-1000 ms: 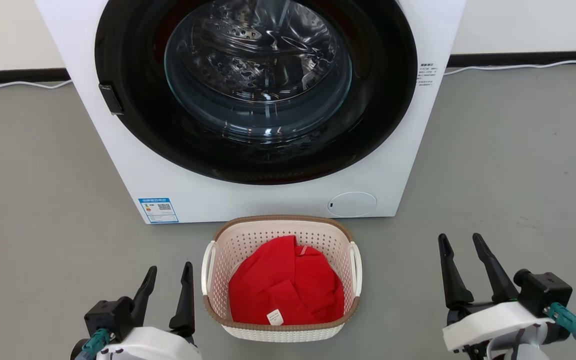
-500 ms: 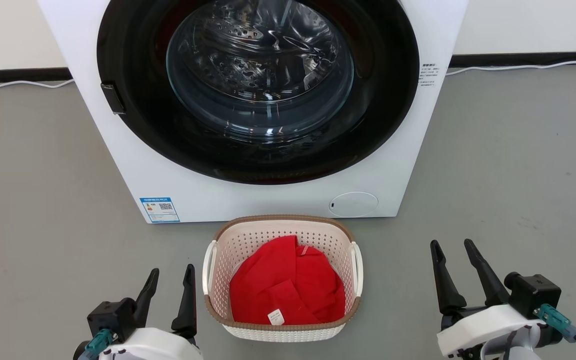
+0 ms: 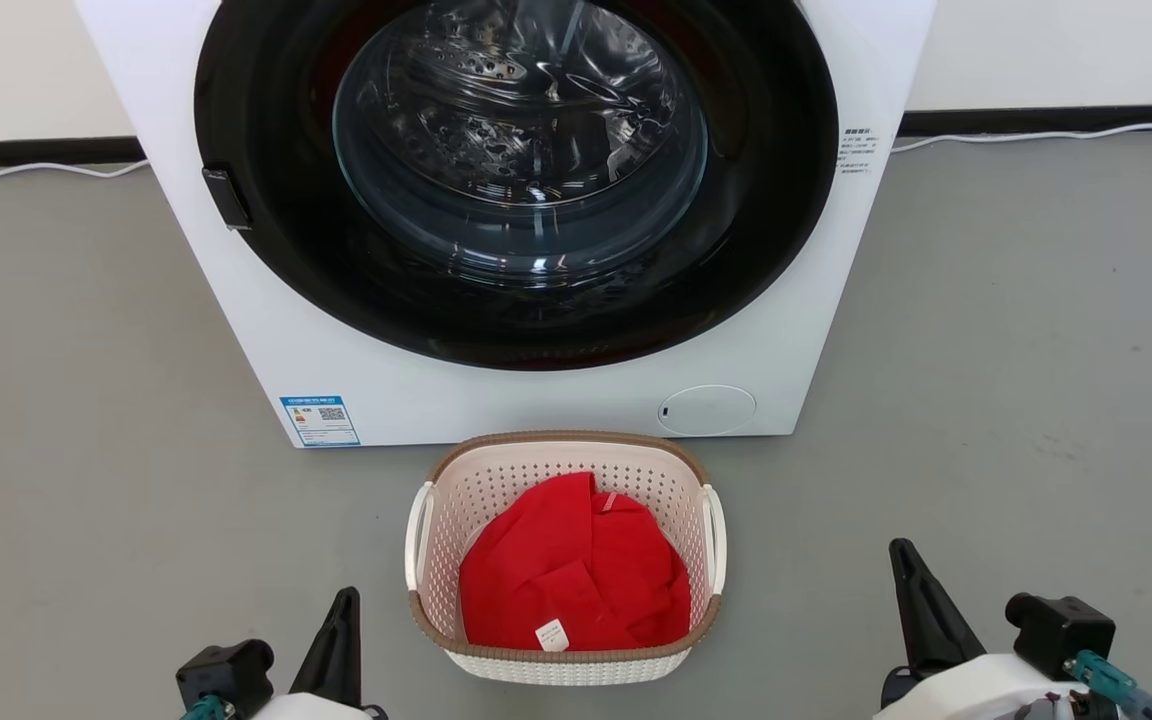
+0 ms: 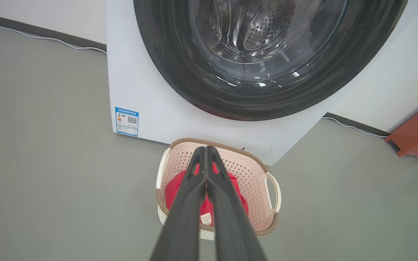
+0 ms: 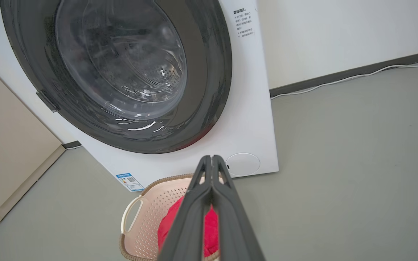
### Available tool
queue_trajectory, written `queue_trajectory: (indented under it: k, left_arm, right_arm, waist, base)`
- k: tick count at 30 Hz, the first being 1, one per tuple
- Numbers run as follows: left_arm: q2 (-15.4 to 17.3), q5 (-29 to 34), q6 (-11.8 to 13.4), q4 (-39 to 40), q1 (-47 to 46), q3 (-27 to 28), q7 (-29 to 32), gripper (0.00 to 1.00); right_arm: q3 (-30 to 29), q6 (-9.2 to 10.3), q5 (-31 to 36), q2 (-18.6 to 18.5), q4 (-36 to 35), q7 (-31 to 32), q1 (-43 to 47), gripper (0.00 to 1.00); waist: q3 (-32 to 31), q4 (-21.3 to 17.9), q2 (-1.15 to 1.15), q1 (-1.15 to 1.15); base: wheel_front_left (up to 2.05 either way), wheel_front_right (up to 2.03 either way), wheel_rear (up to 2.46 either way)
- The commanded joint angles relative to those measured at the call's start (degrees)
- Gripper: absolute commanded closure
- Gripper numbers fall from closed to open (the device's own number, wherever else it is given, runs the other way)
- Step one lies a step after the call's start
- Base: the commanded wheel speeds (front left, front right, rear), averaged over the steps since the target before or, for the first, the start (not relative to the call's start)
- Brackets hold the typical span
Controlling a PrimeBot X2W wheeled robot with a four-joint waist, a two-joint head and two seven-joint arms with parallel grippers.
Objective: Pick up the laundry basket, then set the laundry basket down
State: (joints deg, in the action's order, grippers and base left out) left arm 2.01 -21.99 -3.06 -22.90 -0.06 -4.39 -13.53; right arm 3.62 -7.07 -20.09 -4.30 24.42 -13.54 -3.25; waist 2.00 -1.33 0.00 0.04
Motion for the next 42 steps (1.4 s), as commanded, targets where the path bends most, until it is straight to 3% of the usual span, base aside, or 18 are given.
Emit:
queue_trajectory:
  k: [1,5,42]
  left_arm:
    - [0.23,-1.52,-0.3,1.71,-1.59,0.57,0.46,1.0]
    - [0.26,-3.88,-0.44,1.96,-1.75,0.88,1.08,1.0]
    - [0.45,-25.09,-1.72,4.18,-3.14,4.06,7.11,1.0]
  right_arm:
    - [-0.47,-0.03,-1.64,-0.21,-1.71,0.65,-1.52,1.0]
    - [-0.79,-0.04,-4.06,-0.15,-1.98,1.3,-1.61,1.0]
    - [-3.78,-0.16,-25.81,0.35,-4.66,7.29,-2.05,1.0]
  waist:
    - [0.0,0.02,0.0,0.05]
    - [0.04,0.06,0.0,-0.03]
    - [-0.55,0.47,0.0,-0.03]
  base:
    - [0.0,0.0,0.0]
    - [0.0,0.0,0.0]
    - [0.0,0.0,0.0]
